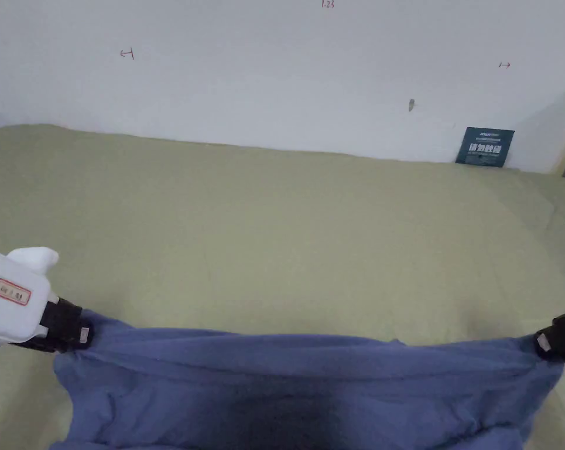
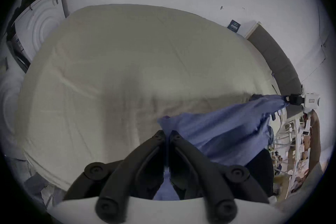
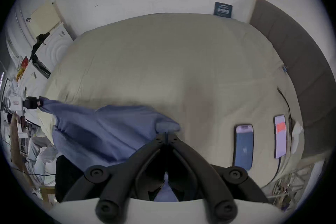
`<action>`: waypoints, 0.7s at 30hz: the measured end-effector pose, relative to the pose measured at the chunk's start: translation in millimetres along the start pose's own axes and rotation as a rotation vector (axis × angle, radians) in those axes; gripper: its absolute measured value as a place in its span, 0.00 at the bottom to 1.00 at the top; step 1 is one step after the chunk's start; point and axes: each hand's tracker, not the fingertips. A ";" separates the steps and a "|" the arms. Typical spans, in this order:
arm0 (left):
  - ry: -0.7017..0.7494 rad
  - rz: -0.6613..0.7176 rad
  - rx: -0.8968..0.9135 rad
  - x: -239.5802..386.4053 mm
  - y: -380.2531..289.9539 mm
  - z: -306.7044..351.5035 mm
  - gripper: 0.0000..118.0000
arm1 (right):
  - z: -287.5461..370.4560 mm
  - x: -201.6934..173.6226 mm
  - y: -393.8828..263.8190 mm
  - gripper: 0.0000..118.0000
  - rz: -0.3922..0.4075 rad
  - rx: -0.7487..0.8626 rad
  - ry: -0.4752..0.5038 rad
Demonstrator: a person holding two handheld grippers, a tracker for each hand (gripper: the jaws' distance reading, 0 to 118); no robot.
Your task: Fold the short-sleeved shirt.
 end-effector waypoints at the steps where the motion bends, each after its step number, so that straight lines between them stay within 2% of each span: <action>1: 0.000 0.001 -0.002 0.1 -12.8 5.4 0.04 | 8.1 3.3 -14.2 0.00 -0.014 0.001 0.006; 6: -0.020 0.029 -0.052 -6.4 -86.4 11.1 0.04 | 20.9 18.3 -92.1 0.00 -0.065 -0.047 0.033; 14: -0.024 0.141 -0.190 -20.7 -174.4 -34.4 0.04 | -22.9 35.9 -187.4 0.01 -0.198 -0.193 0.052; 17: 0.004 0.173 -0.206 -26.4 -187.3 -54.1 0.04 | -38.6 36.3 -198.2 0.01 -0.198 -0.205 0.031; 19: -0.013 0.245 -0.162 -27.1 -188.0 -55.8 0.04 | -43.9 32.1 -197.2 0.01 -0.198 -0.196 0.009; 21: -0.008 0.241 -0.169 -25.1 -182.7 -54.3 0.08 | -43.8 27.5 -191.1 0.01 -0.155 -0.191 -0.003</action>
